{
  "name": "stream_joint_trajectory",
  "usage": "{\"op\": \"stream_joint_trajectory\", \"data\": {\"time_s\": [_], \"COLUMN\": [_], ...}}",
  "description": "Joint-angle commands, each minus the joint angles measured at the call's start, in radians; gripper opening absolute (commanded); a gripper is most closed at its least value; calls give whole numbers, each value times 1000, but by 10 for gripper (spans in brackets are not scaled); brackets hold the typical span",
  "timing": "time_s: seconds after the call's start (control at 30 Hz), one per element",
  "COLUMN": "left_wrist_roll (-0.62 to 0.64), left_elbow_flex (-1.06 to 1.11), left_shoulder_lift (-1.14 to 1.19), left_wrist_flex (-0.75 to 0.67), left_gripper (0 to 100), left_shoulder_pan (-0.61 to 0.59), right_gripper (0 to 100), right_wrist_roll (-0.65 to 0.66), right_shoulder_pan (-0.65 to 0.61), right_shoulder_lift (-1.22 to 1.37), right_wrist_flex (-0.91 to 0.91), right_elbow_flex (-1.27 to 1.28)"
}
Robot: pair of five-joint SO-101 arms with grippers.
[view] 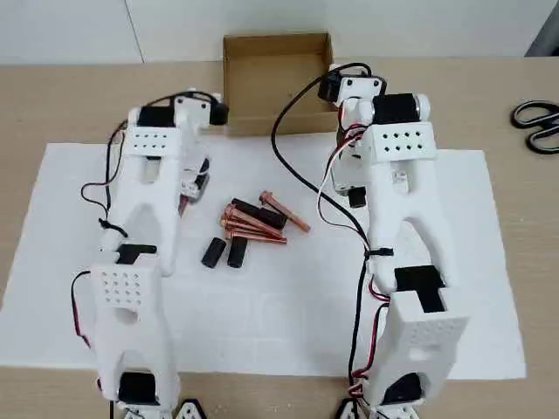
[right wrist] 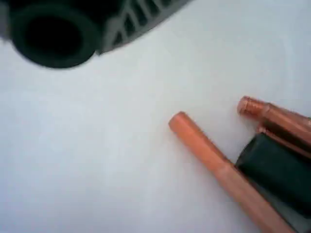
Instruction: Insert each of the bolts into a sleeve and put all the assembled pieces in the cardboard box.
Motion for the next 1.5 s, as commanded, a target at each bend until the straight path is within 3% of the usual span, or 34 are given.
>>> {"op": "stream_joint_trajectory", "data": {"time_s": [0.0, 0.2, 0.47, 0.7, 0.93, 1.23, 1.47], "left_wrist_roll": [8, 21, 35, 35, 34, 31, 34], "left_elbow_flex": [-99, -64, 36, 183, 283, 392, 458], "left_shoulder_lift": [-80, -192, -446, -684, -842, -1088, -1267], "left_wrist_flex": [40, 40, 40, 40, 38, 38, 23], "left_gripper": [7, 7, 7, 7, 7, 7, 7], "left_shoulder_pan": [-8, -43, -97, -98, -98, -97, -94], "right_gripper": [3, 3, 3, 3, 3, 3, 3], "right_wrist_roll": [-9, -6, -5, -5, -5, -5, -12], "right_shoulder_pan": [-2, 2, -42, -127, -53, -48, -51], "right_shoulder_lift": [-73, -130, -533, -911, -1144, -1414, -1684], "right_wrist_flex": [13, 13, 13, -2, -74, -271, -591], "right_elbow_flex": [-54, -55, -18, 169, 385, 752, 1129]}}
